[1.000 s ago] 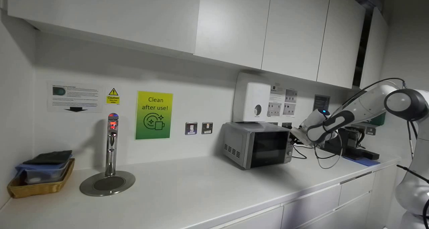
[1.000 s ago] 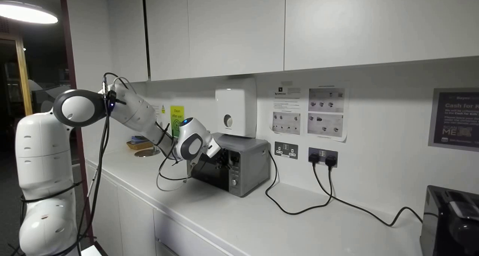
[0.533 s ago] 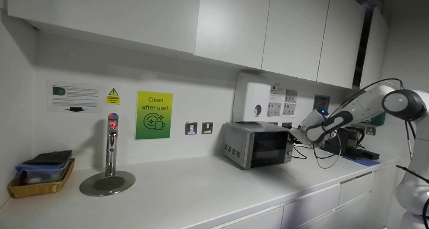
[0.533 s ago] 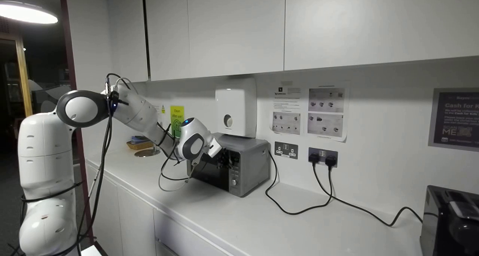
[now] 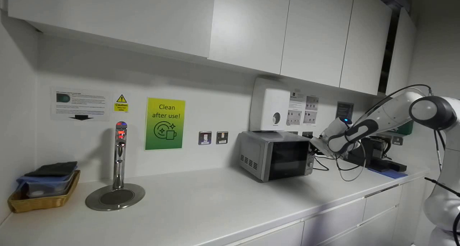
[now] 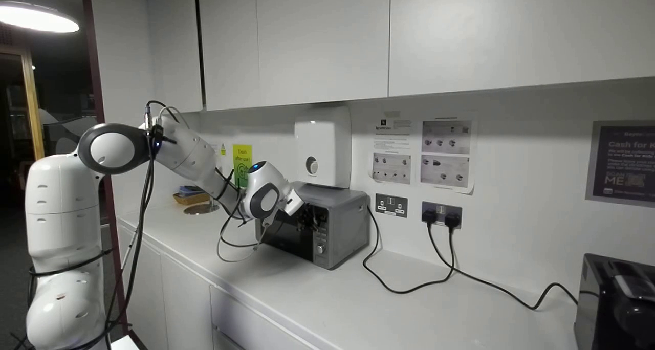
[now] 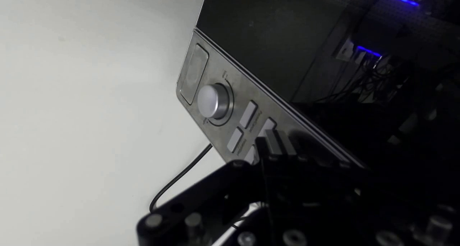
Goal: Press a button on the microwave
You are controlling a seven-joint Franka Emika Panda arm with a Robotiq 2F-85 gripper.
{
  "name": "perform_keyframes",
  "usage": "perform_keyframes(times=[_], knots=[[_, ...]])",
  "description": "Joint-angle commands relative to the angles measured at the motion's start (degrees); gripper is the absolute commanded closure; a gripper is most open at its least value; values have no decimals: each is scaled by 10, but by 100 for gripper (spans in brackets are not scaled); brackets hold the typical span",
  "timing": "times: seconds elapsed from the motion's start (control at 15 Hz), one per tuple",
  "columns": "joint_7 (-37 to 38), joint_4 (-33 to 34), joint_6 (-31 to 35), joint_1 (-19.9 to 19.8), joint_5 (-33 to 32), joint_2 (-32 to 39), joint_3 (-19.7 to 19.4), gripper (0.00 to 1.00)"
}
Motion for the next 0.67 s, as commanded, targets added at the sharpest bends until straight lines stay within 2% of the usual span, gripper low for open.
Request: perform_keyframes(times=[0.0,0.6], knots=[[12,21,20,2,-15,18,-3,100],[13,27,23,2,-14,20,-3,100]])
